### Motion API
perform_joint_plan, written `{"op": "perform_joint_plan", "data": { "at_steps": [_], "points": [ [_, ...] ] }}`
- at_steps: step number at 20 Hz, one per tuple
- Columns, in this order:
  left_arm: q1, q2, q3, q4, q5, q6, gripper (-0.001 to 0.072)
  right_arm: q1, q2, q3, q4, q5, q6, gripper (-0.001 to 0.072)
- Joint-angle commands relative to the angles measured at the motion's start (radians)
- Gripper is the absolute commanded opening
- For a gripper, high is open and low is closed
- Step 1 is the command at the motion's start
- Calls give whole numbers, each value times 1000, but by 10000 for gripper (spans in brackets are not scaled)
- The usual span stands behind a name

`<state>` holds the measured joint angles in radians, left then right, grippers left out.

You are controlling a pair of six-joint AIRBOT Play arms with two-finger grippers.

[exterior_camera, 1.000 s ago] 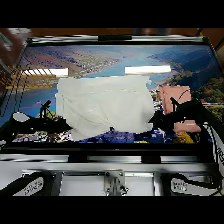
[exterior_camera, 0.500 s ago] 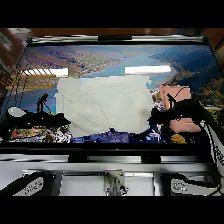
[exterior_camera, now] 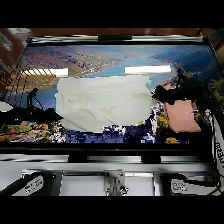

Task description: Fold the shirts.

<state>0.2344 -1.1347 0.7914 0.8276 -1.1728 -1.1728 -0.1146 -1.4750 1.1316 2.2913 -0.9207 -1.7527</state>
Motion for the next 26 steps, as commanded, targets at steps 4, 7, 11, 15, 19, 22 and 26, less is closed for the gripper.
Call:
{"op": "perform_joint_plan", "data": {
  "at_steps": [4,7,11,15,19,22,26],
  "points": [
    [15,-3,6,2,-14,3,30,106,-69,29,4,112,31,42],
    [17,-3,25,2,-15,23,29,122,-69,110,-40,109,22,42],
    [38,-3,102,2,-17,36,29,81,-69,258,-88,60,93,42],
    [45,-4,108,3,-17,35,29,103,-97,275,-174,-18,162,42],
    [45,-4,108,3,-17,35,30,158,-184,275,-255,-95,208,188],
    [46,-4,108,3,-17,36,30,156,-182,275,-243,-154,185,541],
    [46,-4,108,14,-17,36,30,18,-128,275,-265,-409,144,541]
  ]
}}
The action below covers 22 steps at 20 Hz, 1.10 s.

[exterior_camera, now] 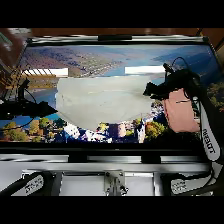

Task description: Fold the shirts.

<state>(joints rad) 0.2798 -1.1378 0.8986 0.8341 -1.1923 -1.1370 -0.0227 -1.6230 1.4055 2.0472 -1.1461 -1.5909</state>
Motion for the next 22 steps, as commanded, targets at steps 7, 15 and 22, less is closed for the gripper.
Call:
{"op": "perform_joint_plan", "data": {
  "at_steps": [7,15,22],
  "points": [
    [0,-1,1,8,3,0,30,-166,62,-267,105,-145,-37,541],
    [0,-1,1,8,5,0,30,-132,62,-375,291,41,-7,541],
    [0,-1,1,8,5,0,30,-69,32,-375,293,126,97,535]
  ]
}}
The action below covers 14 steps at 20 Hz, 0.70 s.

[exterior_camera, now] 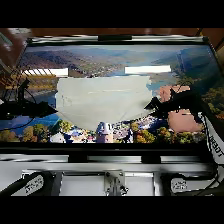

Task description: Fold the shirts.

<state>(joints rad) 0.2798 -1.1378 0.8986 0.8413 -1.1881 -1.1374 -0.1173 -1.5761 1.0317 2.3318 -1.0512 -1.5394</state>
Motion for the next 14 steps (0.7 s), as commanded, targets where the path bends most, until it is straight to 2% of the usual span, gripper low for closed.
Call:
{"op": "perform_joint_plan", "data": {
  "at_steps": [1,4,5,8,10,12,14],
  "points": [
    [0,-1,1,0,1,0,30,40,-27,-2,9,28,55,530],
    [0,-1,1,0,1,0,30,66,-44,-1,10,24,83,124],
    [0,-1,1,0,1,0,30,66,-39,1,13,6,82,43],
    [0,0,7,0,-2,0,29,34,16,4,5,-64,30,42],
    [0,1,57,0,-35,0,29,-6,97,5,8,-115,-56,42],
    [0,8,168,-6,-101,0,28,-45,201,39,3,-181,-156,42],
    [0,32,335,-35,-144,0,28,-78,315,122,-12,-225,-213,42]
  ]
}}
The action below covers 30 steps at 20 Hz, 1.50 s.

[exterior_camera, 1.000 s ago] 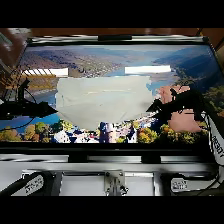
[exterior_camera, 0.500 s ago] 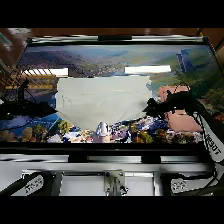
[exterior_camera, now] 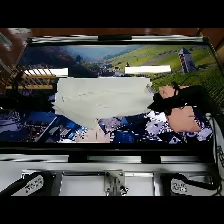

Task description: Fold the shirts.

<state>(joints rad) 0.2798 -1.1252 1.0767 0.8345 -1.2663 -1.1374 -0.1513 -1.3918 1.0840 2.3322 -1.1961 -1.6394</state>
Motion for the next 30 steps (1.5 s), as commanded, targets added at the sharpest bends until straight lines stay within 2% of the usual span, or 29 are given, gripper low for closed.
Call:
{"op": "perform_joint_plan", "data": {
  "at_steps": [1,4,7,9,12,14,16,20,23,26,29,30],
  "points": [
    [0,37,262,-60,-68,-1,28,-55,186,126,-14,-90,-147,41],
    [0,73,614,-146,-35,-65,29,-72,350,344,-39,-57,-203,42],
    [0,90,965,-142,31,-128,28,-72,472,563,-108,10,-207,41],
    [0,122,1096,-141,95,-187,28,-72,536,675,-163,55,-206,42],
    [0,239,1082,-87,198,-193,28,-72,613,776,-228,78,-200,42],
    [0,314,1054,19,194,-196,28,-72,656,787,-237,77,-175,42],
    [0,379,1014,107,146,-196,29,-72,679,787,-237,50,-146,42],
    [0,433,975,196,-44,-222,29,-72,682,787,-242,-9,-122,42],
    [0,429,973,196,-59,-222,29,-72,676,787,-293,-25,-86,42],
    [0,412,928,197,-96,-270,29,-72,617,786,-317,-165,-29,42],
    [0,376,785,197,-187,-271,29,-72,471,786,-314,-386,-17,42],
    [0,357,724,197,-194,-270,29,-68,412,786,-315,-417,-18,42]
  ]
}}
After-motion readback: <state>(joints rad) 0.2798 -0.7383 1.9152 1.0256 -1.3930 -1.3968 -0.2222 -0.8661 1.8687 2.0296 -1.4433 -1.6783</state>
